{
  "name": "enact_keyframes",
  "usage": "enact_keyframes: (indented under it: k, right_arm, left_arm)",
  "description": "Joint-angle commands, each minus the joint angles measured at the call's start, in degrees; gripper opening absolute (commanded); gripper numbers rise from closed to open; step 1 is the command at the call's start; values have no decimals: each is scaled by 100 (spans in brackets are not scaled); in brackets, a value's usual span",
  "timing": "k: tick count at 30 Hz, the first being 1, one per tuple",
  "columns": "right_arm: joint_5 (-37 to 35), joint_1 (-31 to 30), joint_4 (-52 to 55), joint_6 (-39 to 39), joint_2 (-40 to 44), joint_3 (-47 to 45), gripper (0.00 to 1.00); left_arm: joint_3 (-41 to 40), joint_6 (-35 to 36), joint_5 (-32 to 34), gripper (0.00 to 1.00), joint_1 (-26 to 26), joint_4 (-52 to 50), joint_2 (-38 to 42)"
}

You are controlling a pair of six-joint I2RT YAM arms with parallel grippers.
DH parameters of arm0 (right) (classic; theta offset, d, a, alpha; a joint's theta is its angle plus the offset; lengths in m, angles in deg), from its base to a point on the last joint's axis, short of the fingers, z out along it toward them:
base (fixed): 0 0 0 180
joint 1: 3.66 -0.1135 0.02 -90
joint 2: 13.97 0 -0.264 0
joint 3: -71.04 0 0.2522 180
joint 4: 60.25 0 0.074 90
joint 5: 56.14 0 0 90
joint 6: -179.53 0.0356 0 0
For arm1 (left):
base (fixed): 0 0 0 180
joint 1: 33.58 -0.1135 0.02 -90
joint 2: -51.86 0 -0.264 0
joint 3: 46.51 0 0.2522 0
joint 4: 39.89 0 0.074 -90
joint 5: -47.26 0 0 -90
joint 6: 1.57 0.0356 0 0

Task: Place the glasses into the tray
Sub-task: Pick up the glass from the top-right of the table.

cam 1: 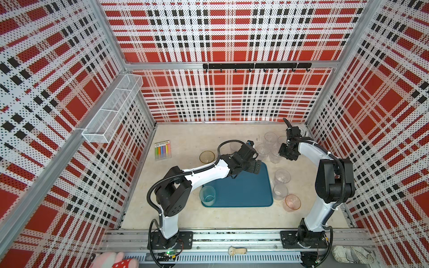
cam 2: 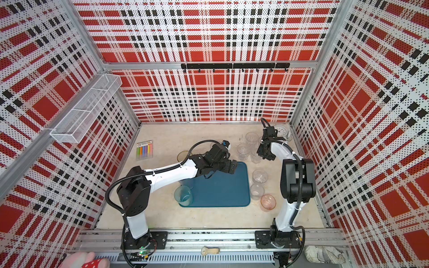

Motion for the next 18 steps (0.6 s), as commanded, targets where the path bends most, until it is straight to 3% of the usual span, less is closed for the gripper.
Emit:
enact_keyframes:
  k: [1, 5, 18]
  right_arm:
    - [-68, 18, 5, -199, 118, -61, 25]
    - [-87, 21, 113, -278, 224, -38, 16]
    - [-159, 16, 662, -498, 819, 199, 6]
  left_arm:
    - [171, 89, 85, 98, 24, -22, 37]
    - [191, 107, 105, 98, 22, -22, 80]
    - [214, 125, 289, 98, -9, -22, 364]
